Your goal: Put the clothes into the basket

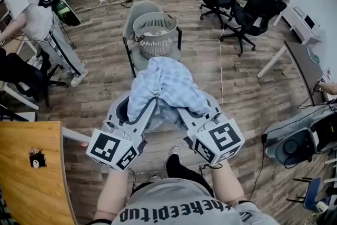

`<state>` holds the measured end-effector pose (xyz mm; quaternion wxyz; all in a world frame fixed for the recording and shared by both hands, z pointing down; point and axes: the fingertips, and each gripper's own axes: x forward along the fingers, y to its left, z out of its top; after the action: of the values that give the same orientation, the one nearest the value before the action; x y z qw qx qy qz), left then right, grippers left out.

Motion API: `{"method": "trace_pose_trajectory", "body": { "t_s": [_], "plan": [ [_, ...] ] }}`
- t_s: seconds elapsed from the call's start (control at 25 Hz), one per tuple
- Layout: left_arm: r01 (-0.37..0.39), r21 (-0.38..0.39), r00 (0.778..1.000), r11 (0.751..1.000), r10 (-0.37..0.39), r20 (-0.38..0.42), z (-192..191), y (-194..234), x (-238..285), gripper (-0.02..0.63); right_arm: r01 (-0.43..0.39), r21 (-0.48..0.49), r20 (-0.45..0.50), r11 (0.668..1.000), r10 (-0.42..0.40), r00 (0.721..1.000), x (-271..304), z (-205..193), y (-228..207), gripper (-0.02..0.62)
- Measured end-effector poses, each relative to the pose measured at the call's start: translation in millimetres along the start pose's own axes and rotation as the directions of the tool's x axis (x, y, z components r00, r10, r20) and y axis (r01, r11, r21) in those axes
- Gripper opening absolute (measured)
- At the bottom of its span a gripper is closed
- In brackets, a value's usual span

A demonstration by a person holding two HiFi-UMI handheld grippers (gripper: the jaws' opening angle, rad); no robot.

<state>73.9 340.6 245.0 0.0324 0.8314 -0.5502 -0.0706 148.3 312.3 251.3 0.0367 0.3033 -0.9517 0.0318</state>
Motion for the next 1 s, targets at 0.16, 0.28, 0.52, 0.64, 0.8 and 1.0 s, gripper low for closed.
{"method": "trace_pose_trajectory", "body": {
  "t_s": [0.16,0.28,0.52,0.64,0.8,1.0],
  "plan": [
    [-0.021,-0.001,1.0,1.0,0.021,0.002,-1.9,9.8,37.3,0.196,-0.016,-0.001,-0.005,1.0,0.016,1.0,18.7,2.4,-35.4,0.15],
    [-0.037,0.002,0.999,0.999,0.037,0.002,-1.4,14.4,65.0,0.196,-0.028,0.002,-0.004,1.0,0.028,1.0,30.1,5.6,-62.5,0.15],
    [-0.061,0.012,0.998,0.998,0.061,-0.003,-5.8,20.1,107.9,0.196,-0.051,0.012,-0.003,0.999,0.051,0.999,47.5,7.0,-104.3,0.149],
    [-0.071,0.013,0.997,0.997,0.071,-0.018,-9.4,27.1,120.3,0.196,-0.054,0.032,-0.007,0.998,0.054,0.999,57.2,2.6,-116.0,0.149],
    [-0.077,0.006,0.997,0.997,0.077,-0.032,-17.5,40.1,133.2,0.196,-0.055,0.047,-0.019,0.997,0.056,0.998,72.6,-5.1,-127.6,0.147],
    [-0.063,0.002,0.997,0.998,0.063,-0.035,-18.4,64.3,151.3,0.196,-0.04,0.042,-0.022,0.998,0.041,0.999,98.7,-2.7,-138.8,0.147]
  ]
}}
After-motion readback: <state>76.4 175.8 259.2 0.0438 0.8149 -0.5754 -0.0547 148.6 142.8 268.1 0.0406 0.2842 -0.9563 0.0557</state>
